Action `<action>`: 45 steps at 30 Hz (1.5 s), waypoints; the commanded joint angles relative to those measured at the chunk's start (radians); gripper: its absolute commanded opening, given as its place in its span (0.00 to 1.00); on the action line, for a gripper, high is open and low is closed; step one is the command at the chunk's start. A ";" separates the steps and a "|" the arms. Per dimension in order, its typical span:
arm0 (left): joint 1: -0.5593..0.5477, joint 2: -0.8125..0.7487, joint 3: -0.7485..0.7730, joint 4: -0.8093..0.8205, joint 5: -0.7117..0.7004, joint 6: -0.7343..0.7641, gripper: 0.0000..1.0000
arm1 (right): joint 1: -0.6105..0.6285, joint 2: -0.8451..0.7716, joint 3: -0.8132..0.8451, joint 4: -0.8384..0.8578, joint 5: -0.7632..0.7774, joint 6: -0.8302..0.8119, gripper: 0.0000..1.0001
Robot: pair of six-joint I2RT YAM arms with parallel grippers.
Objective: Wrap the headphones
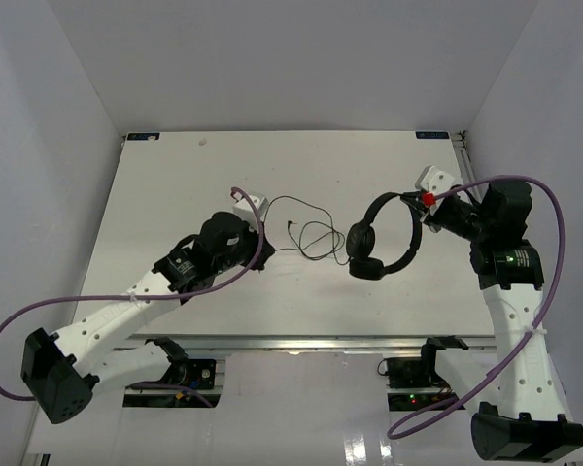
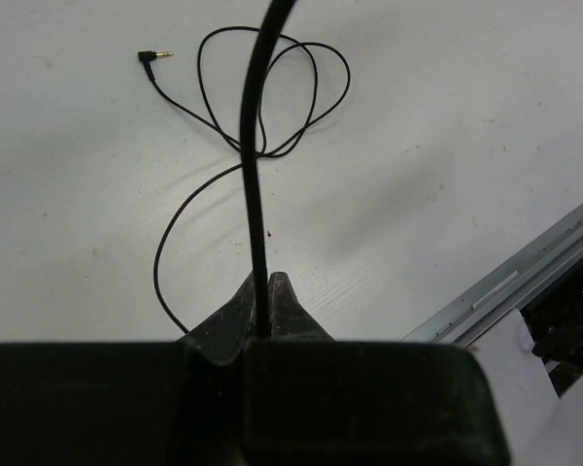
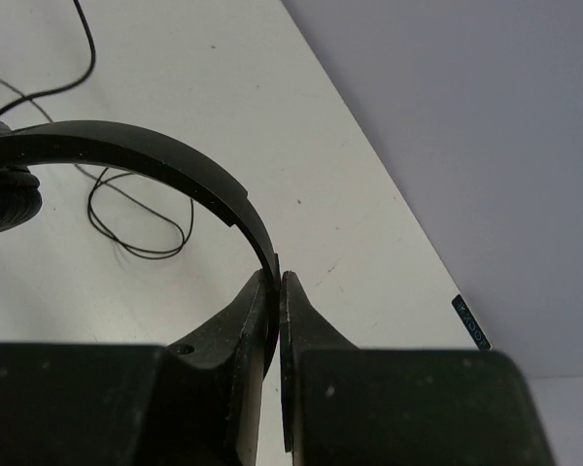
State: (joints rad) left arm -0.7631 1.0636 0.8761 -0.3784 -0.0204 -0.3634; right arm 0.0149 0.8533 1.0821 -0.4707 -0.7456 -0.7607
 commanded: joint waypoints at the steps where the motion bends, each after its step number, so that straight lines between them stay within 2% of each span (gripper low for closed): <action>1: 0.039 0.121 0.187 -0.142 0.045 -0.010 0.00 | 0.042 -0.020 -0.030 -0.094 -0.023 -0.164 0.08; 6: 0.043 0.233 0.465 -0.219 0.075 -0.054 0.00 | 0.159 -0.030 -0.137 -0.037 0.278 -0.136 0.08; 10: 0.043 0.301 0.656 -0.266 0.126 -0.082 0.00 | 0.234 -0.027 -0.190 0.007 0.382 -0.105 0.08; 15: 0.042 0.443 0.891 -0.427 0.109 -0.072 0.00 | 0.296 -0.029 -0.199 0.004 0.347 -0.100 0.08; 18: 0.043 0.521 0.996 -0.496 0.090 -0.062 0.00 | 0.317 -0.049 -0.200 -0.029 0.267 -0.135 0.08; 25: 0.047 0.789 1.386 -0.672 0.053 -0.031 0.00 | 0.359 -0.069 -0.183 -0.069 0.155 -0.118 0.08; 33: 0.048 0.826 1.397 -0.635 0.117 -0.055 0.00 | 0.367 -0.076 -0.212 -0.013 0.095 0.053 0.08; 40: 0.047 0.800 1.309 -0.587 0.147 -0.041 0.00 | 0.367 -0.003 -0.217 0.034 -0.188 0.277 0.08; 45: 0.048 0.802 1.321 -0.572 0.155 -0.029 0.00 | 0.367 0.023 -0.213 0.132 -0.256 0.442 0.08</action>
State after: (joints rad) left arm -0.7219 1.9308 2.1841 -0.9923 0.1157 -0.4078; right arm 0.3756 0.8703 0.8673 -0.4648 -0.8572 -0.5209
